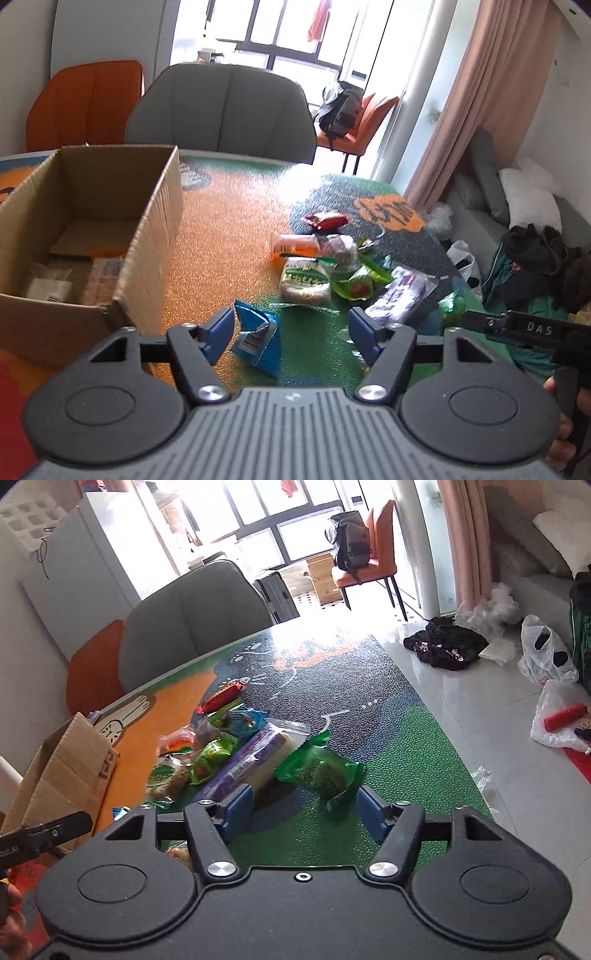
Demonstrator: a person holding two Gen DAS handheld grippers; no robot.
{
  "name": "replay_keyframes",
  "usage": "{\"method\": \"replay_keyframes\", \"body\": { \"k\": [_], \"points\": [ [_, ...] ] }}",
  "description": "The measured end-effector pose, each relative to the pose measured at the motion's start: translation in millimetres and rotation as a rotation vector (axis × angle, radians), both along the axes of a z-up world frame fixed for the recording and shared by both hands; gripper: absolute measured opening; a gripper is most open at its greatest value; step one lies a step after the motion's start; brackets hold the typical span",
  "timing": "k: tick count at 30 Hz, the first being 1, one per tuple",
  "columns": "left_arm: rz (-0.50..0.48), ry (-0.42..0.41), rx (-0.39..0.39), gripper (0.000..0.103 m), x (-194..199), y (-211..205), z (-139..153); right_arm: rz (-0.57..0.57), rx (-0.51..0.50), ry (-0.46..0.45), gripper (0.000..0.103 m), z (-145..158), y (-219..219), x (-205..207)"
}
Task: Organize snacks
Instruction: 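Grasp the blue wrapper with the left gripper while the right grasps the green bag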
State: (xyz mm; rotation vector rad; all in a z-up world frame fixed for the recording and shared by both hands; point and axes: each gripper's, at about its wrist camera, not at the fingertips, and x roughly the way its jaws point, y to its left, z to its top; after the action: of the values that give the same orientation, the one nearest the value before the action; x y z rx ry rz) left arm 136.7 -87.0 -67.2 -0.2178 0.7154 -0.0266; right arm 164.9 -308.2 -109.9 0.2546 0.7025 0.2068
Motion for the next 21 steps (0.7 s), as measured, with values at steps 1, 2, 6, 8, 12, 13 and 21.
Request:
{"method": "replay_keyframes", "body": {
  "k": [1, 2, 6, 8, 12, 13, 21],
  "points": [
    [0.000, 0.007, 0.003, 0.066, 3, -1, -3, 0.000, -0.004, 0.001, 0.063, 0, -2, 0],
    [-0.001, 0.014, 0.002, 0.065, 6, -2, -5, -0.001, -0.012, 0.002, 0.063, -2, -2, 3],
    [-0.001, 0.032, 0.020, 0.063, 16, -6, -16, 0.001, -0.026, 0.007, 0.063, -6, 1, 12],
    [0.004, 0.044, 0.026, 0.063, 21, -6, -21, 0.001, -0.046, 0.005, 0.063, -8, 2, 17],
    [0.022, 0.073, 0.045, 0.058, 29, -4, -32, 0.001, -0.068, 0.009, 0.063, -12, 4, 24],
    [0.028, 0.079, 0.045, 0.056, 31, -2, -35, -0.001, -0.081, 0.008, 0.063, -13, 5, 25],
    [0.039, 0.117, 0.048, 0.033, 39, 1, -48, 0.026, -0.100, 0.013, 0.035, -19, 13, 32]
  ]
}}
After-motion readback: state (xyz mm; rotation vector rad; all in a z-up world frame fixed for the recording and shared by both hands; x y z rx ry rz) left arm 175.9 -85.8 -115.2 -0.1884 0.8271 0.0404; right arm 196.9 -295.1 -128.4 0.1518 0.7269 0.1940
